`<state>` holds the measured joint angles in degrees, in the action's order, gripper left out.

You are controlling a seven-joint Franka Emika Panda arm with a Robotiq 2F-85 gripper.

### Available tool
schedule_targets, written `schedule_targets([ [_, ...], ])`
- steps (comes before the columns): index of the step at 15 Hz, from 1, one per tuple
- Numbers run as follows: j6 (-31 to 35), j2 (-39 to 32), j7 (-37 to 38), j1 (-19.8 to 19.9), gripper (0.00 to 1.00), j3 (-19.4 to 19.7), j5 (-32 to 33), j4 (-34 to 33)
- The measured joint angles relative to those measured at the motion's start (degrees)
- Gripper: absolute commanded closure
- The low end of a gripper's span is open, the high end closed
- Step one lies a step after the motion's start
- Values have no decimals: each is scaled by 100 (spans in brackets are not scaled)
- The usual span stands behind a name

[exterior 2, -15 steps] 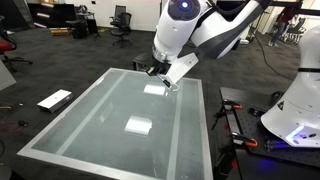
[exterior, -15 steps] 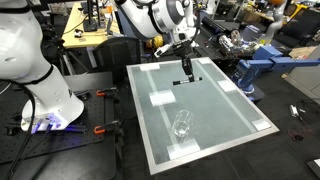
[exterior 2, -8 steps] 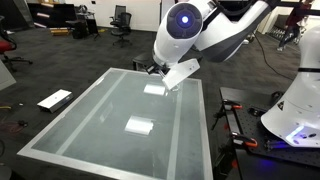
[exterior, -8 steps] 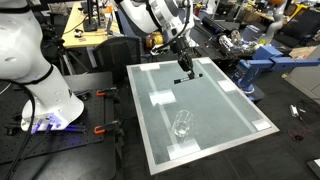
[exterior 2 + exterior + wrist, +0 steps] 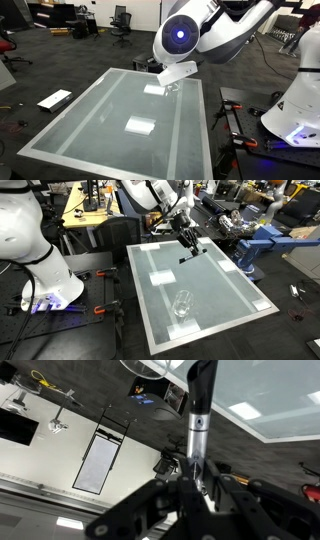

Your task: Pick up the marker from the table and put it in the glass

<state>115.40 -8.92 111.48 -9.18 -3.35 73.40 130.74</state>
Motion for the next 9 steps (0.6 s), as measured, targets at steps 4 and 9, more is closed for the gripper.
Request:
schedule_targets([
  [4,-260,-53,810,7,95,-14,296,-54],
  [9,-680,-162,1707,14,82,-21,515,-83],
])
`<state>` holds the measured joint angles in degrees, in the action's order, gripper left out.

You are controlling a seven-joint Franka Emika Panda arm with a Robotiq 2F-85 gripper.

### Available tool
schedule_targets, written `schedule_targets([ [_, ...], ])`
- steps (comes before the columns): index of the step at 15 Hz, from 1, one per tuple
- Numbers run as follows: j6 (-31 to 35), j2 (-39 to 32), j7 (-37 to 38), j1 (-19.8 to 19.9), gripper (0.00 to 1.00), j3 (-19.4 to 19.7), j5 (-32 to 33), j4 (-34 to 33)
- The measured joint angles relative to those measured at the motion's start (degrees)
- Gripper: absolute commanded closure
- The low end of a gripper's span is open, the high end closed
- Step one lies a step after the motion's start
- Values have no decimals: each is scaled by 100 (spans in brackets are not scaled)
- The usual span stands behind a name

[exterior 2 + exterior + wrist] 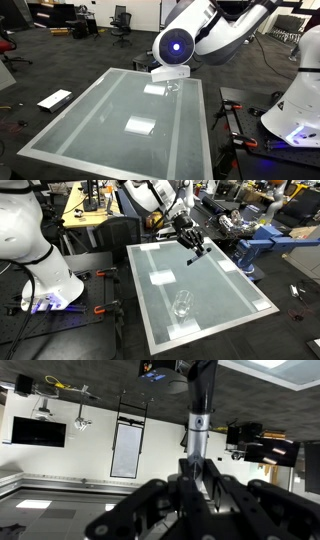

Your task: Pick up the marker from the table and put it in the glass

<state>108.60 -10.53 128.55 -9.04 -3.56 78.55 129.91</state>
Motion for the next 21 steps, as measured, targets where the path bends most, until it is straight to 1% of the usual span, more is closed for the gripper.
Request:
schedule_targets([
  [4,-77,-44,120,0,82,-1,4,-7],
  [5,-79,-45,120,0,95,-1,4,-12],
  [9,-84,-50,142,11,95,-9,3,-5],
  [13,-297,-29,601,13,95,-11,9,82],
  [18,-988,4,1273,25,95,-10,106,213],
  [21,-1394,4,1464,49,95,-9,96,227],
])
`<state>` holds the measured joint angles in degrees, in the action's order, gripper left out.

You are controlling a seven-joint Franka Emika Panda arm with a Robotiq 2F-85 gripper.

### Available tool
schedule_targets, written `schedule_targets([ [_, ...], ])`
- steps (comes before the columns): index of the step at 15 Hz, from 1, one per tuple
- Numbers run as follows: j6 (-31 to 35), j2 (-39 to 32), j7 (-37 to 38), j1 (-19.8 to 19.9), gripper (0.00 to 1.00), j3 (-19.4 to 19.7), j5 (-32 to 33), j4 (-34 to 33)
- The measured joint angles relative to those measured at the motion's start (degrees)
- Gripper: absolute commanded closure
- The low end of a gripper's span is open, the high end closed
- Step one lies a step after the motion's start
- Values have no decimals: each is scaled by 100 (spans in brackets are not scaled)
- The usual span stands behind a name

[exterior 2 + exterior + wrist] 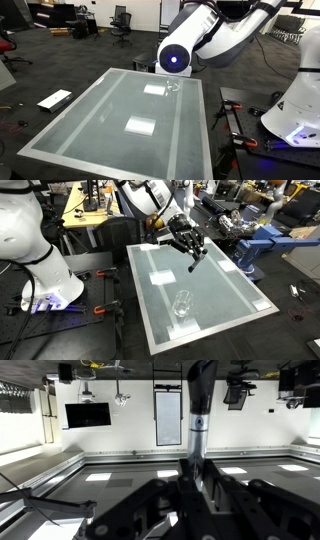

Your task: Pick up the marker from the table and put it in the glass

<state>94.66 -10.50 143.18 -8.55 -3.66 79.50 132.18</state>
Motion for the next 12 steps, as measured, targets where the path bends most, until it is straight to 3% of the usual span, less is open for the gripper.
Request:
schedule_targets([
  [12,-318,-230,34,227,95,13,-636,12],
])
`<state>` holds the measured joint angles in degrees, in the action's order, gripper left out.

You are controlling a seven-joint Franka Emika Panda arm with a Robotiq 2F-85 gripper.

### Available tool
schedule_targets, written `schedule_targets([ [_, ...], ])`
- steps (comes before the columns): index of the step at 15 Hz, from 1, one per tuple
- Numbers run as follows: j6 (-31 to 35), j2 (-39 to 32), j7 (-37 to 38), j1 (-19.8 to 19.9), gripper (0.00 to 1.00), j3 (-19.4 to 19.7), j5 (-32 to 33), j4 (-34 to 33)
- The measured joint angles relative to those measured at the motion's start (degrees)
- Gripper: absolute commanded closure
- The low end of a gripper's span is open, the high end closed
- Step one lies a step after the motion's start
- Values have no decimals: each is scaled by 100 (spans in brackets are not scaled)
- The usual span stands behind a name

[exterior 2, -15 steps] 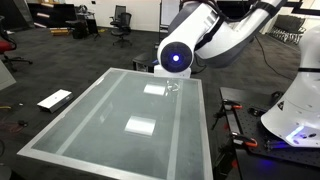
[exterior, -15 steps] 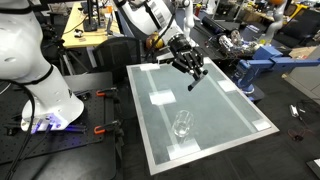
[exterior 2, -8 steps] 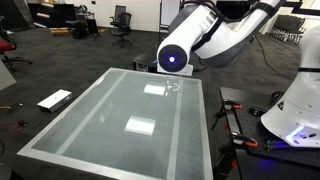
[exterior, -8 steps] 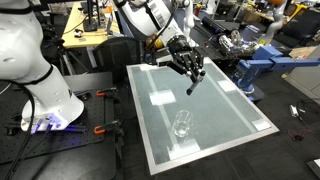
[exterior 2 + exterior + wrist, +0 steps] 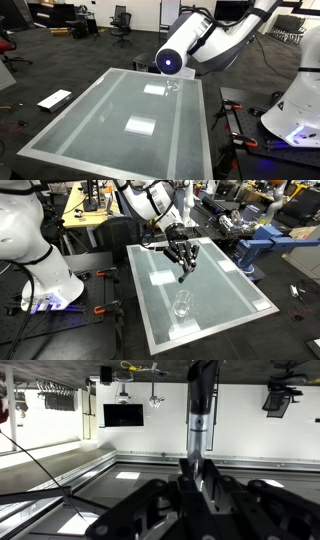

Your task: Pick up the marker from the table and put it in the glass

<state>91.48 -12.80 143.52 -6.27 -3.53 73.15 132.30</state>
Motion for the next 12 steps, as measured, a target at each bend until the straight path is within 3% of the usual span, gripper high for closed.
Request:
schedule_targets([
  [12,12,-560,550,228,95,54,57,-138],
])
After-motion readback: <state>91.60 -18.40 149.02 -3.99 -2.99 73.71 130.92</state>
